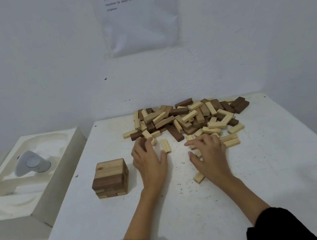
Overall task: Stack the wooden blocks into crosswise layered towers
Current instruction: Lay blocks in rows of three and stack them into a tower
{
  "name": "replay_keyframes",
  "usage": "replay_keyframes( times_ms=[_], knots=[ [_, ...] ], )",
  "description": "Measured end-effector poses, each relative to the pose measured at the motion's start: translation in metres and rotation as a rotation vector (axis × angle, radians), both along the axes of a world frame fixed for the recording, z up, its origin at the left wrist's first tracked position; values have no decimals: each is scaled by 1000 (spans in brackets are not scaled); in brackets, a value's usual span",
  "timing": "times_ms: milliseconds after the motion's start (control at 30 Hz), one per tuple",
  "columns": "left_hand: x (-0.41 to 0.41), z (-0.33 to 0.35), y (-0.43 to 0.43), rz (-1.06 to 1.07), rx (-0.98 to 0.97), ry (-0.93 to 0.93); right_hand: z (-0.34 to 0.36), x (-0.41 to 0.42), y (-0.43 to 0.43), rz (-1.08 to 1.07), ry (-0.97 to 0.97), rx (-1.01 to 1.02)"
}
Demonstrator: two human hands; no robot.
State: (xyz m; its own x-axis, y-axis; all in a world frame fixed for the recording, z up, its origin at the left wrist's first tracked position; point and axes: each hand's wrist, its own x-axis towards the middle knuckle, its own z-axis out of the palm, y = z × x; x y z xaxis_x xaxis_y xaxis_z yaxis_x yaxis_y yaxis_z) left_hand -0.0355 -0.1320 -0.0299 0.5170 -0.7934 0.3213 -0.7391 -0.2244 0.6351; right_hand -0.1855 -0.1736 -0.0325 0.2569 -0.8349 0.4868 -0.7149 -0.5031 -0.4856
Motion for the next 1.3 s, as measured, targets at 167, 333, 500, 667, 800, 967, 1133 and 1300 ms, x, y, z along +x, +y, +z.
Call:
replay_keyframes(
  times_ms=[167,333,500,667,800,967,1133,1300],
  knots=[
    [7,2,-8,96,49,-19,7,25,-18,-130,-33,-85],
    [17,0,-10,117,152,-125,8,44,-32,-133,176,68],
    [16,-2,-11,119,174,-151,10,46,-38,-132,281,55],
    [16,-5,-11,98,160,-157,14,38,-49,-10,-215,111],
    [15,-5,-11,82,145,-151,28,31,-51,4,-618,154],
    [15,-4,-9,42,130,-156,23,21,-57,-118,-442,177],
    [15,-3,-9,21,116,-161,22,28,-59,-182,-203,196],
    [14,-3,-9,21,112,-147,29,38,-63,-274,-13,258]
  ],
)
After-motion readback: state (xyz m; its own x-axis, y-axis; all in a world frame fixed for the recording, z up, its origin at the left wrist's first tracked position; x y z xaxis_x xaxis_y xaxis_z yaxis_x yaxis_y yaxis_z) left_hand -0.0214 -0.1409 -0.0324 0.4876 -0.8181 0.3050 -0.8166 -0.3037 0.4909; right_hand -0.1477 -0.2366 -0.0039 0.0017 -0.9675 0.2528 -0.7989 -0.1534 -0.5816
